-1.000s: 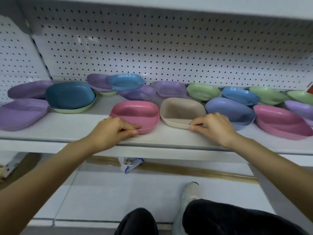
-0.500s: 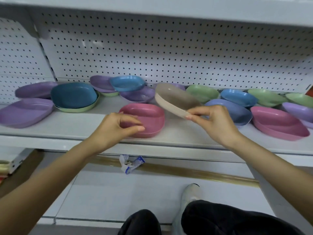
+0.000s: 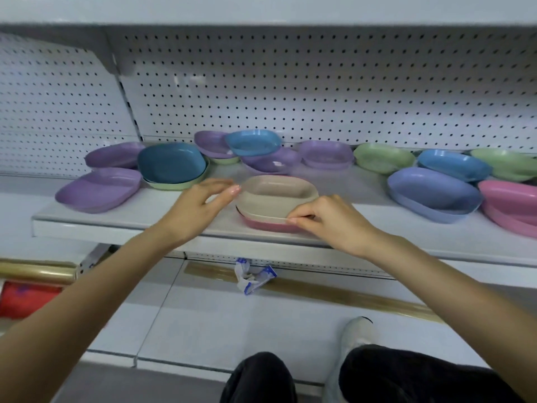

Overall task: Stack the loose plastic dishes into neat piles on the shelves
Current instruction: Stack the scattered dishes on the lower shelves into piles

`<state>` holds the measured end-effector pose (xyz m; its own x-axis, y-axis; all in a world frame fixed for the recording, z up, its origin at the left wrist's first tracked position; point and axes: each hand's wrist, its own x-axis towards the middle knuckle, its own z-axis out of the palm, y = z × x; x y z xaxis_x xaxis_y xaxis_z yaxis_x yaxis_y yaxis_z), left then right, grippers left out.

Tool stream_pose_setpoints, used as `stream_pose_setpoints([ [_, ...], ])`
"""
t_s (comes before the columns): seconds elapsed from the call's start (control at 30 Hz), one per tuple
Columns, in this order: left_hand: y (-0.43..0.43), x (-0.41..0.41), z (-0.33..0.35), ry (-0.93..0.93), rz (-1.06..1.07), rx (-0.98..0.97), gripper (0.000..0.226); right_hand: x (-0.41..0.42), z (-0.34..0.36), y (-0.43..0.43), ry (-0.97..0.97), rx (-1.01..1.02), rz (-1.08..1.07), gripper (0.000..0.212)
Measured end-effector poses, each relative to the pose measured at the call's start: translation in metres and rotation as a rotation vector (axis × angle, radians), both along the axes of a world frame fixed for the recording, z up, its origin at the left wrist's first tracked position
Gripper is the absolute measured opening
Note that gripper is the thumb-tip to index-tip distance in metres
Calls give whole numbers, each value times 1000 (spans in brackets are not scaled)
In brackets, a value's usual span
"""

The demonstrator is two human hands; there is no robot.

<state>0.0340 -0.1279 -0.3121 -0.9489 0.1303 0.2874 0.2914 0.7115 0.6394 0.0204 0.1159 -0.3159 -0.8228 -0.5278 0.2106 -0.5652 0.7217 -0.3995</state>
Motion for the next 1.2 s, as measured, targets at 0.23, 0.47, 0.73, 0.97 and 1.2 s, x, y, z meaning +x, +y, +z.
stream_pose_setpoints([
  [0.23,39,-30,8,-116,-268,-378,94,-7,17,52,-24,-246,-162,16],
  [0.47,75,-36,0,-187,-214,-536,56,-15,9,157,-9,-18,-499,28],
  [0.73,123,-30,-5,-170,-202,-583,55,-9,-3,188,-14,177,-614,13],
  [0.97,117,-29,-11,-90,-214,-152,50,12,18,176,181,155,-577,16],
  [1.2,88,-18,-16,77,23,264,42,17,40,122,90,-175,-252,10],
])
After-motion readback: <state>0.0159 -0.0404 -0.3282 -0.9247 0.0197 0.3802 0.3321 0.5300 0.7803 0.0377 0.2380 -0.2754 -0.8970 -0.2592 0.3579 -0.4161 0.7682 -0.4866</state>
